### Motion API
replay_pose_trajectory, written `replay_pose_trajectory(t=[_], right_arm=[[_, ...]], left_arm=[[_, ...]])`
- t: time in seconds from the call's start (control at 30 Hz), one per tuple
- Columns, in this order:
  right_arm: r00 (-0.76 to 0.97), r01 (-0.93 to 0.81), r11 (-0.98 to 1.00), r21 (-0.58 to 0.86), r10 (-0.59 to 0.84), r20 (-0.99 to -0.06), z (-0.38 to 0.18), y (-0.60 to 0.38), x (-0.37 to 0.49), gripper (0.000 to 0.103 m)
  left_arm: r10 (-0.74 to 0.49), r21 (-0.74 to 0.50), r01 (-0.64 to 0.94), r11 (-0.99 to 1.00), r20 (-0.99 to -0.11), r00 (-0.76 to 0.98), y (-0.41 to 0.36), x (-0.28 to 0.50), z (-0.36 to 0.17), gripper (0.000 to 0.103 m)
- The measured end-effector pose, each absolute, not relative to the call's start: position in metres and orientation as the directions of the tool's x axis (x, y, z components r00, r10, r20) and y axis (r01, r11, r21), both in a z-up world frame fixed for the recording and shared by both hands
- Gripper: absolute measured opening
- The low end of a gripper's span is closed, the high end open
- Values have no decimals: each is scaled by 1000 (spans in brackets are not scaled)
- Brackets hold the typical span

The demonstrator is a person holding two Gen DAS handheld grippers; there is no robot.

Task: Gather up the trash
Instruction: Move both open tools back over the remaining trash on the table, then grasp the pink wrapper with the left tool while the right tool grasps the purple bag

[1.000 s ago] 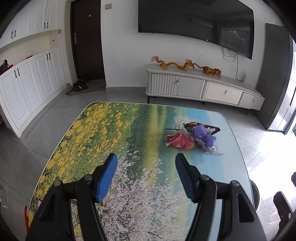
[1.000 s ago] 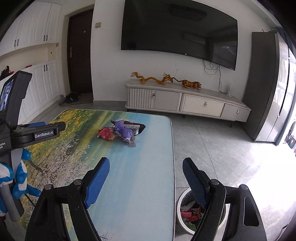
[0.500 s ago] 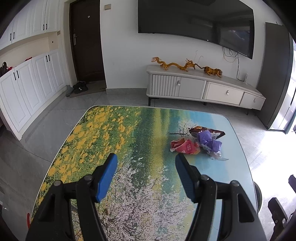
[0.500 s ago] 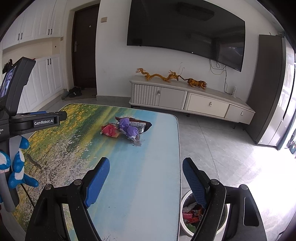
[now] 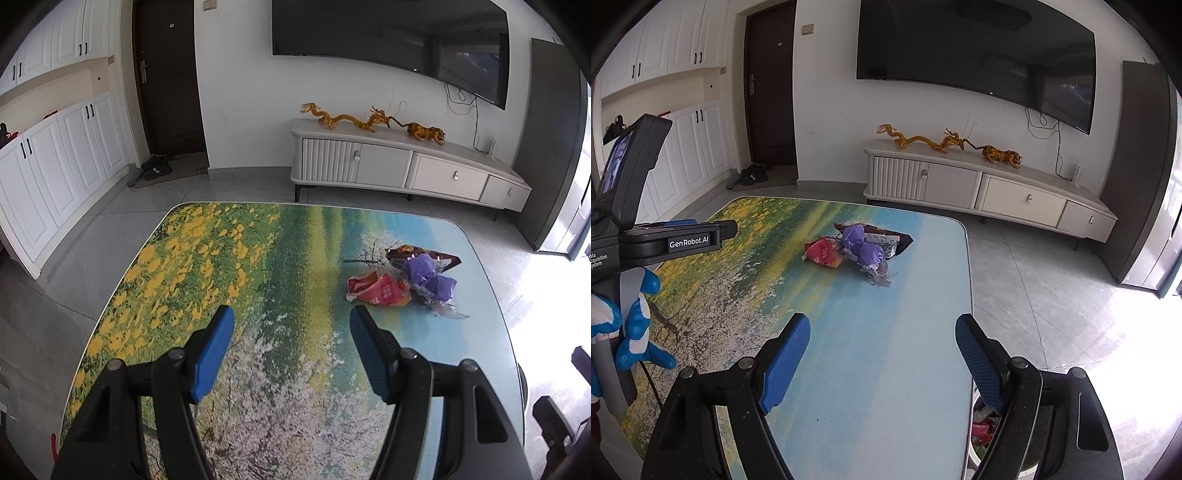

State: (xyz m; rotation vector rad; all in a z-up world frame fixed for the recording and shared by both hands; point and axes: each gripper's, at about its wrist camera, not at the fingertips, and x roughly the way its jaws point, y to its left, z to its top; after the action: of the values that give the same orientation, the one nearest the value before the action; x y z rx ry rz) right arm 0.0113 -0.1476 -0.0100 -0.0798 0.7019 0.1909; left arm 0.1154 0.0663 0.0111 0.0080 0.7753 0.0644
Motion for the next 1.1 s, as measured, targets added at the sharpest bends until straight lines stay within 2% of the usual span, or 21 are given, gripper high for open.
replay_pose_trajectory(t=[0.13, 0.23, 0.3, 0.43, 0.57, 0.83, 0.93, 1.0, 1.1], right_arm=[[746, -195, 980, 42, 176, -642, -1, -170, 31, 80], [747, -182, 975, 127, 221, -627, 8, -192, 52, 79], [746, -178, 969, 174, 248, -617, 11, -202, 67, 73], [697, -241, 931, 275, 363, -618, 6, -203, 98, 69], [627, -302, 891, 339, 453, -633, -15, -185, 128, 68], [557, -309, 888, 340, 459, -692, -60, -157, 172, 59], [539, -318, 885, 340, 464, -703, -72, -154, 180, 49], [524, -329, 879, 346, 475, -707, -79, -153, 182, 36], [503, -349, 857, 379, 513, -696, -83, -155, 180, 30]], left_arm=[[44, 43, -20, 999, -685, 728, 66, 134, 23, 63], [-4, 3, 9, 1000, -692, 722, 68, 151, 22, 63], [-57, -32, 48, 998, -704, 708, 65, 164, 15, 63], [-150, -72, 145, 987, -737, 659, 53, 186, -8, 63], [-201, -62, 237, 970, -755, 624, 36, 201, -31, 63], [-276, -216, 172, 961, -758, 591, 48, 230, -50, 63], [-284, -236, 158, 959, -761, 584, 50, 238, -52, 63], [-306, -260, 163, 952, -764, 567, 49, 242, -56, 63], [-321, -269, 174, 947, -772, 549, 44, 247, -61, 63]])
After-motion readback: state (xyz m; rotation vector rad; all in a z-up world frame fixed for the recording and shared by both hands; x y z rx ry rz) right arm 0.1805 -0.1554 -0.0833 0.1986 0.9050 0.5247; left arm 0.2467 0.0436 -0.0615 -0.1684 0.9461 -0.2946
